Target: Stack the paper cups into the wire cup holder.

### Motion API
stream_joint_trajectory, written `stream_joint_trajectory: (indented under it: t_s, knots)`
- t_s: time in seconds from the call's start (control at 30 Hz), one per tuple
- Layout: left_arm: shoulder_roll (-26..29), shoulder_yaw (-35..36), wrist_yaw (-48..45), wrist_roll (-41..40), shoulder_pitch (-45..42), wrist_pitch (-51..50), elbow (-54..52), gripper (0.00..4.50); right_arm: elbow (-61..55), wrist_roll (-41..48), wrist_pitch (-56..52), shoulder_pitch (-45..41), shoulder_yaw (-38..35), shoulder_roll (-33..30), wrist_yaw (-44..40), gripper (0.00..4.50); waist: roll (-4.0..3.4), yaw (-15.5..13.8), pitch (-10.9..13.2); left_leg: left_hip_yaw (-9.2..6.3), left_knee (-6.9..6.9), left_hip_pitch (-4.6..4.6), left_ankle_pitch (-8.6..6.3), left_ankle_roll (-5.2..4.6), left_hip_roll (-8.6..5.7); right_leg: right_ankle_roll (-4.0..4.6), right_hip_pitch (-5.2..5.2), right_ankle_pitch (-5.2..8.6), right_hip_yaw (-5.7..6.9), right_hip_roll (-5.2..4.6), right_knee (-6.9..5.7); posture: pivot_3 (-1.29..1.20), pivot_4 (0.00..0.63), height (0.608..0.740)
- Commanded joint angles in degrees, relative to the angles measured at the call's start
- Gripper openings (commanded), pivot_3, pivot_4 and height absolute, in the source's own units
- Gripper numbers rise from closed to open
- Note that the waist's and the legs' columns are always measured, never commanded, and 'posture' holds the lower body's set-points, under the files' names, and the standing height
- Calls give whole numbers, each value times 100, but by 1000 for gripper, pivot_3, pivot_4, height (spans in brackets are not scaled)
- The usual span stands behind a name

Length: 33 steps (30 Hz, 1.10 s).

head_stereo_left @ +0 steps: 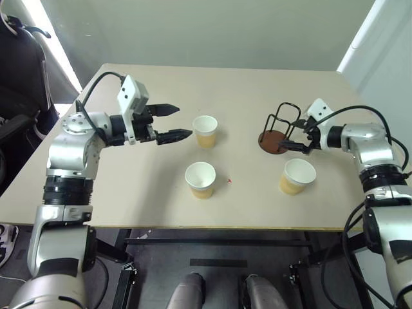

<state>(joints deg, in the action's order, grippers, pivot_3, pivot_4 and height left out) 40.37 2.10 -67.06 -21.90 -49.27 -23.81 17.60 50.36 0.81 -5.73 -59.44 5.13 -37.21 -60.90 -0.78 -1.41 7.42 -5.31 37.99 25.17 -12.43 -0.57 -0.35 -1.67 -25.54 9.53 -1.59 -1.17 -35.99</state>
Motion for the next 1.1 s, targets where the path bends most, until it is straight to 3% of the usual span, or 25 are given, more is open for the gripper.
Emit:
stream_joint_trajectory:
  t_s: [0.03,0.1,0.47,0.73,0.9,1.1]
  knots:
    - [63,125,-1,-36,-113,69,-160,4495,161,-78,212,-236,-60,74,199,4319,0,-2,0,0,0,0,0,1,0,1,0,0,0,0,0,0,150,740]
    - [57,120,-3,-36,-118,69,-156,4500,244,-110,272,-264,-54,114,240,3895,0,-11,0,0,0,0,-1,1,0,1,0,0,0,0,0,0,150,740]
    - [54,92,-37,-21,-146,78,-117,4500,296,-203,255,-305,-45,-60,-166,26,0,-13,0,0,0,6,-2,5,0,3,-5,1,1,0,0,0,150,740]
    - [78,72,-98,-16,-158,54,-111,4500,-413,37,-194,-153,-143,-244,-827,26,-1,-8,1,0,-2,8,-1,7,0,5,-9,2,1,0,0,0,150,740]
    - [138,13,-264,-2,-169,13,-74,4500,-2245,569,-1257,390,-202,-474,-1382,26,-1,-9,1,0,-1,13,0,9,0,9,-10,5,4,0,2,0,150,740]
    - [114,-88,-409,24,-261,15,22,4500,-4155,1075,-2350,1221,-154,-655,-1458,26,0,-10,0,-2,2,16,5,15,0,11,-9,6,5,1,3,0,150,740]
